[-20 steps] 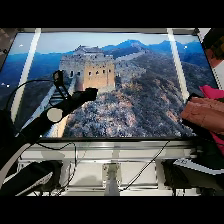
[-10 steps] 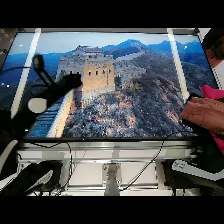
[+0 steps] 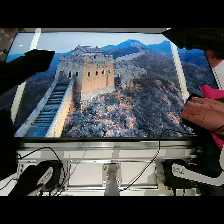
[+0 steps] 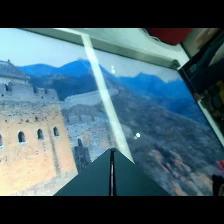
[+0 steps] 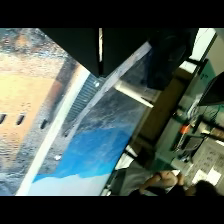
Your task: Fold the clothes and pants, and hang the long-sleeved shirts on hangers.
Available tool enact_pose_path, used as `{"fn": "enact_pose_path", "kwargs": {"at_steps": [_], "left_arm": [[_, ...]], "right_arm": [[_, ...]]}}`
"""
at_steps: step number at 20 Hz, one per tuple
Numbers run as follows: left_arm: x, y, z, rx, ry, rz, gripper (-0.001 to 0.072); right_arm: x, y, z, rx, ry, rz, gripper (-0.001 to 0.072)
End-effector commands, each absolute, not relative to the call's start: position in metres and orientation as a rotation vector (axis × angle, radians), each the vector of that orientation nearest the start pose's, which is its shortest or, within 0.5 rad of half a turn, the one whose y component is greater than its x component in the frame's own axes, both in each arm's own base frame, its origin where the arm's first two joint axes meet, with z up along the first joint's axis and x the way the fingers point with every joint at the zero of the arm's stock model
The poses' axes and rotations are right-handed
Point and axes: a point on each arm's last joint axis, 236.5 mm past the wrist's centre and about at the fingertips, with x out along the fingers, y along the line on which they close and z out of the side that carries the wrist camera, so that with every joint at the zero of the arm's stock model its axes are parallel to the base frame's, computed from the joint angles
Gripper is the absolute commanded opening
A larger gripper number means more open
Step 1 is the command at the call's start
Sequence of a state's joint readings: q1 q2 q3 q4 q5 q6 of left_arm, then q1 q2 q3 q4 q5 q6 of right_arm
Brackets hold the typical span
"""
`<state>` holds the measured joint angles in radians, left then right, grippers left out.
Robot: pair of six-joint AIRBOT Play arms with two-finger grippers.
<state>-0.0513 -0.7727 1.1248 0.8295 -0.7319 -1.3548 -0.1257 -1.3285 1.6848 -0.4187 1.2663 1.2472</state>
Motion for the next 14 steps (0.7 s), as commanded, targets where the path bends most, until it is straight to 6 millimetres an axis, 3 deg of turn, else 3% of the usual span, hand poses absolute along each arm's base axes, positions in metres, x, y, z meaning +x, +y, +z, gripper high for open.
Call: {"fn": "enact_pose_path", "kwargs": {"at_steps": [1, 4, 14], "left_arm": [[0.340, -0.126, 0.321, -0.417, 0.298, -0.492, 0.0007], [0.331, -0.130, 0.331, -0.436, 0.275, -0.512, 0.0008], [0.332, -0.130, 0.330, -0.437, 0.277, -0.511, 0.0008]], "right_arm": [[0.417, 0.188, 0.314, 0.559, 0.611, 0.938, 0.0007], [0.416, 0.191, 0.313, 0.556, 0.613, 0.944, 0.0007], [0.417, 0.190, 0.312, 0.552, 0.614, 0.938, 0.0007]]}}
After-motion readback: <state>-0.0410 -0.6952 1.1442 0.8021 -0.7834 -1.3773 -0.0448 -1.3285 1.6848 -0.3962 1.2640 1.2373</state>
